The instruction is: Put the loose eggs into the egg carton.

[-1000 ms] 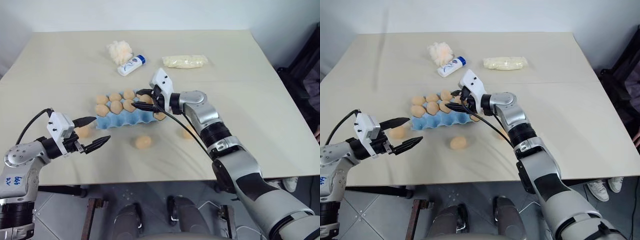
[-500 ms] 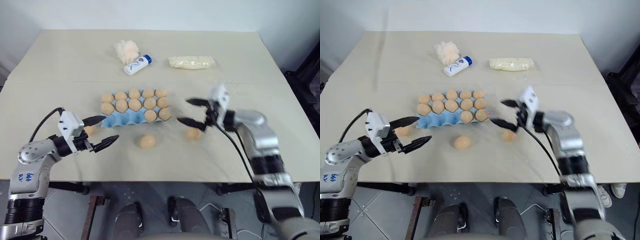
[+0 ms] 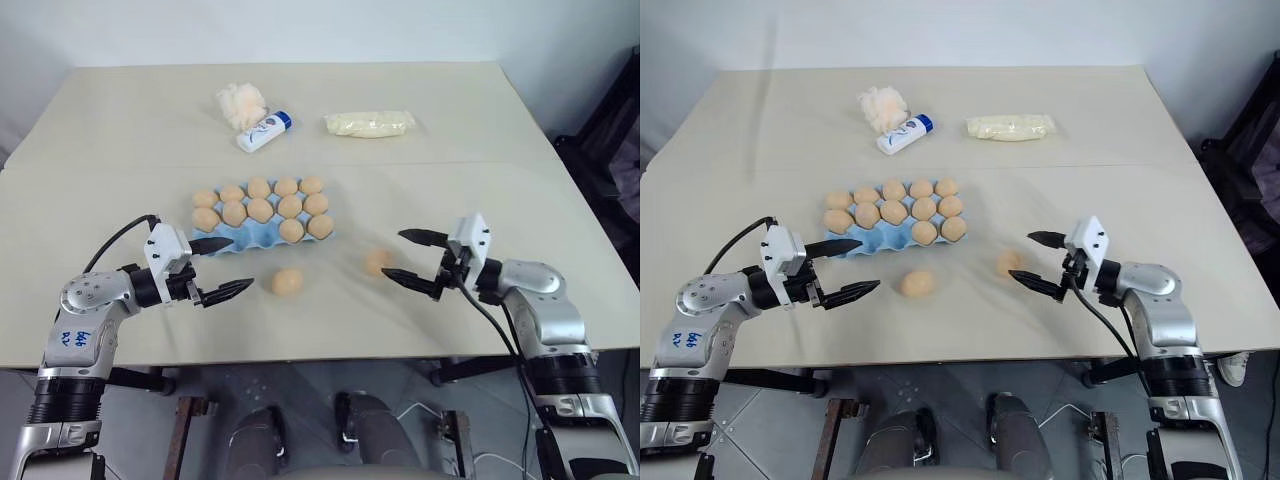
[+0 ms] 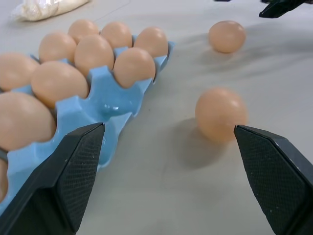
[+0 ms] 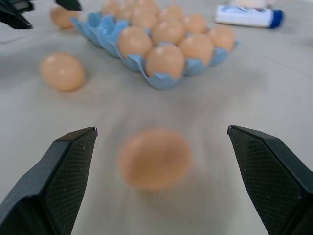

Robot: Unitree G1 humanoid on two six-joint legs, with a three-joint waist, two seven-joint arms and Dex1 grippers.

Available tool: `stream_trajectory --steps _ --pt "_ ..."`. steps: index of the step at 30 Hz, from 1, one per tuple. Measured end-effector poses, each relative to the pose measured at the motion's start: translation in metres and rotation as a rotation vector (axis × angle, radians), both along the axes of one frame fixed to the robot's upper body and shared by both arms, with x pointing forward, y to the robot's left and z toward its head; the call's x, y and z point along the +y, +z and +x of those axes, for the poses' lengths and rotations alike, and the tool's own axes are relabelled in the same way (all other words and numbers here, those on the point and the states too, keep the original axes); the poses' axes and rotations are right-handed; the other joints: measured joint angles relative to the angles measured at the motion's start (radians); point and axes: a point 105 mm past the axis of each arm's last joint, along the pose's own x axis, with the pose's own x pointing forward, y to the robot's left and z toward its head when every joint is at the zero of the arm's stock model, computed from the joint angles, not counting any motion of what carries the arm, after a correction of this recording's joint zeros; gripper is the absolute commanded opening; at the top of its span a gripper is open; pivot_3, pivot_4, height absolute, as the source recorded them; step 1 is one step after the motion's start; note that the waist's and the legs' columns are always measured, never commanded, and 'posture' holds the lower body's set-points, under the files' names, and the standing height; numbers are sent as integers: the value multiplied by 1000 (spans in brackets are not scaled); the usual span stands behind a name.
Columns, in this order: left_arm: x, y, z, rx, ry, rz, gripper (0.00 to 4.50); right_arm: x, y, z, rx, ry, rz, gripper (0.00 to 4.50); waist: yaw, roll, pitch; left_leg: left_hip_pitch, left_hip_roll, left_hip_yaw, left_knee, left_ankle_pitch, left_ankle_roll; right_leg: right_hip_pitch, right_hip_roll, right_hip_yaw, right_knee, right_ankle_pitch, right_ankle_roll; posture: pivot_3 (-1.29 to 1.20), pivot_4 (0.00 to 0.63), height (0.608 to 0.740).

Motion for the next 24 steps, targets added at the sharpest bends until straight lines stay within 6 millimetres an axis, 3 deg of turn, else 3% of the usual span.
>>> stream_trajectory --steps 7,13,17,20,24 --pt "6 -6 -6 19 23 -4 4500 9 -28 14 85 14 -91 4477 3 0 0 -1 0 -1 -1 -1 0 -1 0 -1 0 0 0 0 150 740" --pt "19 -3 -10 -2 84 -11 4500 23 -21 18 45 59 -53 2587 0 0 0 -1 1 -1 0 -1 0 -1 0 -1 0 0 0 0 150 740" --pt "32 -4 -13 0 159 -23 4500 37 -10 15 13 108 -40 2443 -2 0 0 -1 1 -1 0 0 0 0 0 -1 1 0 0 0 150 740" --pt "43 -11 -19 19 212 -24 4500 69 5 15 -21 178 -5 2443 -15 0 0 -1 1 -1 -1 0 0 -1 0 -1 1 0 -1 0 150 740" --pt "54 -14 -26 27 273 -23 4500 128 39 15 -100 285 25 2443 -17 0 0 -1 2 -3 -2 1 -3 -2 0 -3 3 0 -3 0 150 740"
